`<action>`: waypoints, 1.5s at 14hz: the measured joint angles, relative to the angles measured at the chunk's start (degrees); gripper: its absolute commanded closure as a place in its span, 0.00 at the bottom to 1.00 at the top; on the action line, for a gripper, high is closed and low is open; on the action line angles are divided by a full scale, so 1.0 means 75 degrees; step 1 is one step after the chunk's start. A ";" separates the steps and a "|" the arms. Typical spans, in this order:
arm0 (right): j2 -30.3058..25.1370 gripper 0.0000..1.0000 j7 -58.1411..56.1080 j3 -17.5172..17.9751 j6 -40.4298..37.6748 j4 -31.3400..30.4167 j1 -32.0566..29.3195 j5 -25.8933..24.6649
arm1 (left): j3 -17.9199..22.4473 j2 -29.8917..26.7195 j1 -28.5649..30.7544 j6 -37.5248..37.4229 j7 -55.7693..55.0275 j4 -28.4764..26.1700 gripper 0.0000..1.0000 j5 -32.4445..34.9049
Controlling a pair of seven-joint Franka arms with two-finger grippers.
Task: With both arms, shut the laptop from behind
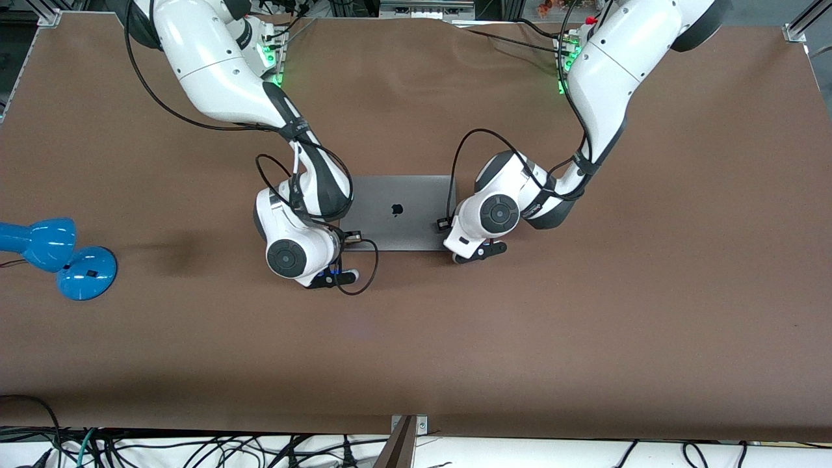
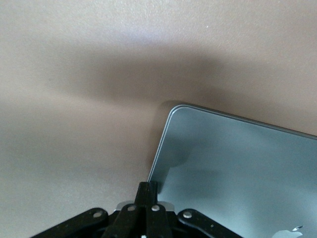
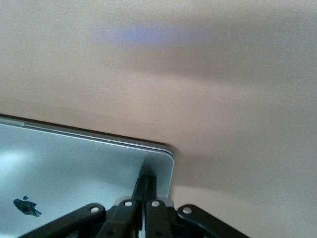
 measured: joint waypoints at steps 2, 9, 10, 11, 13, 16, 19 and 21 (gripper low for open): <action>0.0001 0.87 -0.0020 0.0000 0.0000 0.0047 -0.0002 0.0000 | 0.0002 0.0001 0.0001 0.0000 0.0000 0.0004 0.00 0.0000; -0.0078 0.00 -0.0021 0.0001 -0.0245 0.0769 -0.0036 0.0000 | 0.0059 -0.0486 0.0307 -0.0794 0.0029 0.0345 0.00 0.0134; -0.0138 0.00 -0.0022 -0.0006 -0.0250 0.0814 -0.0052 0.0000 | 0.0056 -0.0759 0.0366 -0.1208 0.0091 0.0377 0.00 0.0142; -0.0215 0.00 -0.0022 -0.0016 -0.0262 0.0840 -0.0062 0.0000 | 0.0059 -0.1055 0.0450 -0.1657 0.0287 0.0390 0.00 0.0149; -0.0455 0.00 -0.0021 -0.0058 -0.0278 0.0903 -0.0036 -0.0052 | 0.0063 -0.1705 0.0753 -0.2511 0.0894 0.0389 0.00 0.0151; -0.1135 0.00 -0.0009 -0.0225 -0.0518 0.0922 0.0030 -0.0559 | 0.0072 -0.2737 0.1352 -0.3473 0.1317 0.0383 0.00 0.0153; -0.1936 0.00 -0.0009 -0.0337 -0.1089 0.0864 -0.0080 -0.1181 | 0.0084 -0.3708 0.1931 -0.4123 0.2056 0.0211 0.00 0.0160; -0.2509 0.00 -0.0010 -0.0376 -0.1297 0.0630 -0.0314 -0.1328 | 0.0100 -0.4260 0.2362 -0.4182 0.2856 -0.0190 0.00 0.0165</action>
